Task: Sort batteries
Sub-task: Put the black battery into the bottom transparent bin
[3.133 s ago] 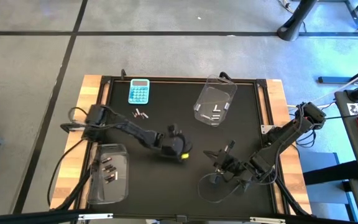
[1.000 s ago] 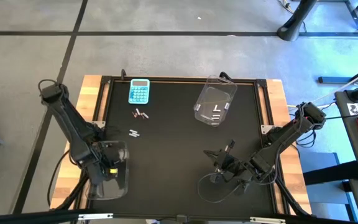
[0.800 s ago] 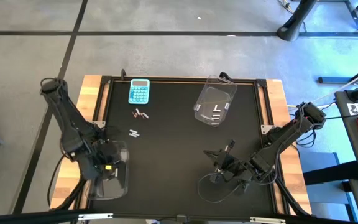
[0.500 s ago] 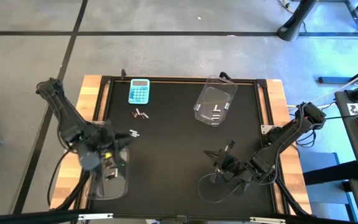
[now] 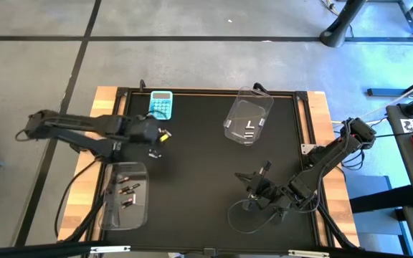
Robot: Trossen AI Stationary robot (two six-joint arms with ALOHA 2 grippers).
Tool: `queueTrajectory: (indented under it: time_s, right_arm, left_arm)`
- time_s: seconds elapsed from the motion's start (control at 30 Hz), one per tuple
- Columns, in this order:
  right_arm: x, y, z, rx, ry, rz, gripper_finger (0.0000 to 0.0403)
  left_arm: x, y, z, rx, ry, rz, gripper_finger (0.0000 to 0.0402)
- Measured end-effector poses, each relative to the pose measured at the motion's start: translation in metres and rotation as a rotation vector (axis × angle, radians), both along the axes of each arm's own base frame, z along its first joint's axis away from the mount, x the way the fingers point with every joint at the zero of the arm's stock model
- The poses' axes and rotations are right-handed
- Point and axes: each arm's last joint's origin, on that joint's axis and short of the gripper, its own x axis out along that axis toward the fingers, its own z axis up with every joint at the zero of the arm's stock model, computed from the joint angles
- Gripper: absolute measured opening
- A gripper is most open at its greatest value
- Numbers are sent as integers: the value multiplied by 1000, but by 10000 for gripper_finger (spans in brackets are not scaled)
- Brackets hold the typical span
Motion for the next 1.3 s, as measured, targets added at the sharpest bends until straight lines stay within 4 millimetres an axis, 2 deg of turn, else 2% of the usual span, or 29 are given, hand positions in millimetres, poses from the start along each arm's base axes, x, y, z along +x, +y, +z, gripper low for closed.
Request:
queueTrajectory:
  time_s: [0.17,0.27,0.47,0.67,1.0,1.3]
  right_arm:
    - [0,0,0,0,0,0,7]
    - [0,0,0,0,0,0,7]
    - [0,0,0,0,0,0,7]
    - [0,0,0,1,0,0,7]
    - [0,1,-1,18,12,15,7]
    - [0,1,-1,18,12,16,7]
  left_arm:
    - [18,30,-21,-73,157,-119,126]
    - [25,50,-38,-175,222,-34,126]
    - [36,74,-67,-206,335,17,127]
    - [47,85,-85,-230,336,82,142]
    - [48,94,-104,-296,370,225,192]
    - [58,98,-119,-333,360,220,184]
